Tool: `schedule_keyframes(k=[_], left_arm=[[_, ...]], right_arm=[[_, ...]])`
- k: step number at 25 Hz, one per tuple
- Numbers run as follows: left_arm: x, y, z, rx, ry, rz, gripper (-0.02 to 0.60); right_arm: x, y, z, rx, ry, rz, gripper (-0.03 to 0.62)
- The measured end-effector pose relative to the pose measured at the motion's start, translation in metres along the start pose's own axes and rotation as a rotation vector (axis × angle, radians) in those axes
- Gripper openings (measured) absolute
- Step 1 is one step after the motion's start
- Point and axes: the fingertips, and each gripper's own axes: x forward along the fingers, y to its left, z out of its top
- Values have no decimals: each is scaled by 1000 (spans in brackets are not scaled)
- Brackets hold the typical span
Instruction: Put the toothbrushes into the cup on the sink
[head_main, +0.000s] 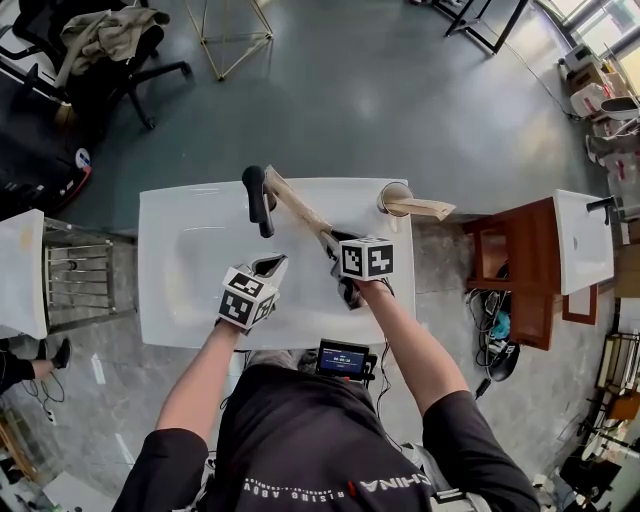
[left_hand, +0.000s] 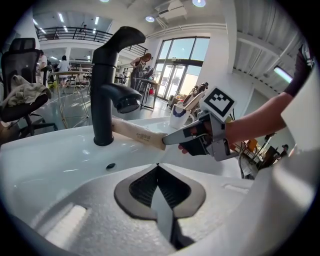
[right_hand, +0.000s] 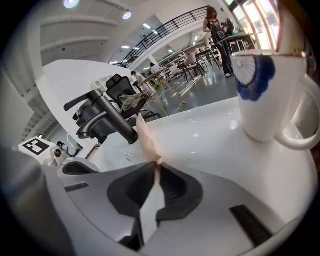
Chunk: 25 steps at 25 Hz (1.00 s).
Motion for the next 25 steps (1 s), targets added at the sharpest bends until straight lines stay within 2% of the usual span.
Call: schedule_keyframes(k=[1, 2, 7, 18, 25], left_arm=[[0, -2, 1, 3, -1, 0, 9], [0, -4, 2, 6, -3, 1, 9], [-4, -17, 6, 24, -13, 7, 9], [-16, -52, 30, 94, -77, 10, 9], [-16, -85, 51, 162, -110, -17, 9]], right_arm=[[-2, -1, 1, -15, -6, -10, 17], [-5, 0, 3, -28, -11, -16, 12], [-20, 6, 5, -93, -20, -15, 11], [-89, 4, 15, -366, -5, -160, 11], [-140, 2, 10, -482, 35, -224, 11]])
